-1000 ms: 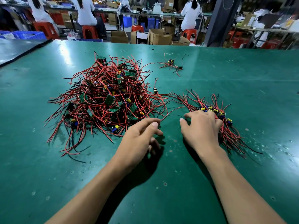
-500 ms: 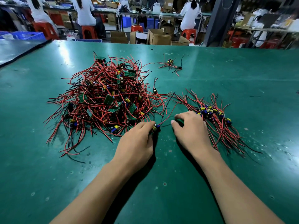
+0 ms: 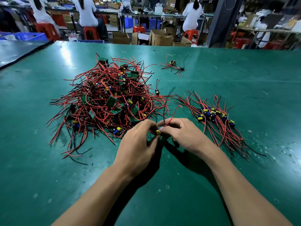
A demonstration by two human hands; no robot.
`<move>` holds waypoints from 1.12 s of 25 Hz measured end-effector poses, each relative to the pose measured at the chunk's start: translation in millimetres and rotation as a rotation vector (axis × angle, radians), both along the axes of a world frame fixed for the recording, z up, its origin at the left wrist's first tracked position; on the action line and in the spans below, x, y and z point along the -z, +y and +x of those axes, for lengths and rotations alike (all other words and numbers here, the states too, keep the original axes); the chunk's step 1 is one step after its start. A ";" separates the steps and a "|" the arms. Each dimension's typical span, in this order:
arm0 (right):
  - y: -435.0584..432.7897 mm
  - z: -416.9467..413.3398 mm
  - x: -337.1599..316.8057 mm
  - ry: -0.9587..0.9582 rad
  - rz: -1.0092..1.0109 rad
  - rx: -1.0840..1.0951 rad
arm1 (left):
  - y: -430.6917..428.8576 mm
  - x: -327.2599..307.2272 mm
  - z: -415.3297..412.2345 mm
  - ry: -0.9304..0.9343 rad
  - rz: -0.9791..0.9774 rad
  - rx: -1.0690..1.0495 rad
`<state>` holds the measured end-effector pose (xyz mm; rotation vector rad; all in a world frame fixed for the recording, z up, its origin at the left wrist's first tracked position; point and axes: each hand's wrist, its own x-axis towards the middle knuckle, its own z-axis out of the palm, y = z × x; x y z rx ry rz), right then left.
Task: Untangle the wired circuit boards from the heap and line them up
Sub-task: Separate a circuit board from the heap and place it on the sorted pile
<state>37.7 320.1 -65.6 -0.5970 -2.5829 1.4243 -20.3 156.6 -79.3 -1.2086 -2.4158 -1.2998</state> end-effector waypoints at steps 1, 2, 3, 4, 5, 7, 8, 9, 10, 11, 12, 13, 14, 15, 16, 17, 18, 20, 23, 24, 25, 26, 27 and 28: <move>-0.2 1.2 -0.5 0.039 -0.043 -0.041 | 0.0 0.1 0.3 0.007 0.023 -0.005; -0.4 2.1 -0.4 0.094 -0.066 -0.049 | -0.2 0.1 0.1 0.012 0.048 -0.008; -0.1 3.2 -0.8 0.165 -0.076 -0.022 | -0.5 -0.2 -0.2 0.023 0.080 -0.007; 0.9 2.9 -0.8 0.250 -0.093 0.039 | -0.6 -0.2 -0.5 0.039 0.115 -0.003; 2.1 2.2 -1.0 0.340 -0.149 0.128 | -0.6 0.0 -0.6 0.056 0.145 0.002; 6.6 0.9 -6.0 0.493 -0.421 0.299 | 0.3 0.4 -0.1 0.062 0.159 0.025; 9.4 1.8 -10.0 0.554 -0.608 0.339 | 1.5 0.4 1.2 0.017 0.149 0.039; 12.8 3.2 -13.3 0.601 -0.810 0.329 | 2.8 0.0 2.7 -0.071 0.139 0.054; 15.5 5.1 -16.8 0.625 -0.992 0.287 | 4.6 -0.7 3.7 -0.181 0.133 0.077; 18.1 7.0 -19.0 0.619 -1.103 0.222 | 5.9 -1.6 4.3 -0.288 0.138 0.101; 18.6 8.8 -20.2 0.580 -1.119 0.145 | 7.1 -2.9 4.8 -0.387 0.157 0.119; 16.7 10.6 -19.6 0.518 -1.060 0.064 | 7.7 -4.0 5.1 -0.500 0.193 0.131; 12.4 11.0 -17.6 0.442 -0.971 -0.018 | 8.5 -5.3 5.3 -0.641 0.253 0.146; 6.1 10.5 -14.7 0.369 -0.907 -0.101 | 9.2 -7.3 5.7 -0.798 0.332 0.168; -1.3 9.8 -12.3 0.309 -0.908 -0.181 | 9.9 -9.4 5.9 -0.944 0.409 0.189; -8.0 8.9 -10.2 0.272 -0.952 -0.252 | 10.5 -11.1 5.4 -1.054 0.464 0.207; -13.0 8.3 -8.6 0.256 -0.991 -0.292 | 11.0 -12.6 4.8 -1.127 0.495 0.219; -15.8 7.6 -8.1 0.245 -0.943 -0.266 | 11.7 -13.4 3.4 -1.197 0.511 0.247; -13.1 8.6 -9.3 0.229 -0.839 -0.168 | 9.0 -11.0 3.6 -1.197 0.473 0.311; -12.4 8.9 -9.4 0.229 -0.848 -0.161 | 8.1 -10.3 3.9 -1.188 0.471 0.328; -12.3 9.1 -9.9 0.224 -0.854 -0.154 | 7.3 -9.4 3.8 -1.179 0.476 0.339; -12.8 9.1 -10.7 0.213 -0.850 -0.144 | 6.8 -8.6 3.6 -1.167 0.479 0.341; -12.8 8.7 -11.4 0.203 -0.843 -0.129 | 6.5 -8.5 3.6 -1.151 0.477 0.336; -12.5 8.0 -11.4 0.199 -0.839 -0.106 | 6.5 -8.7 4.0 -1.133 0.472 0.331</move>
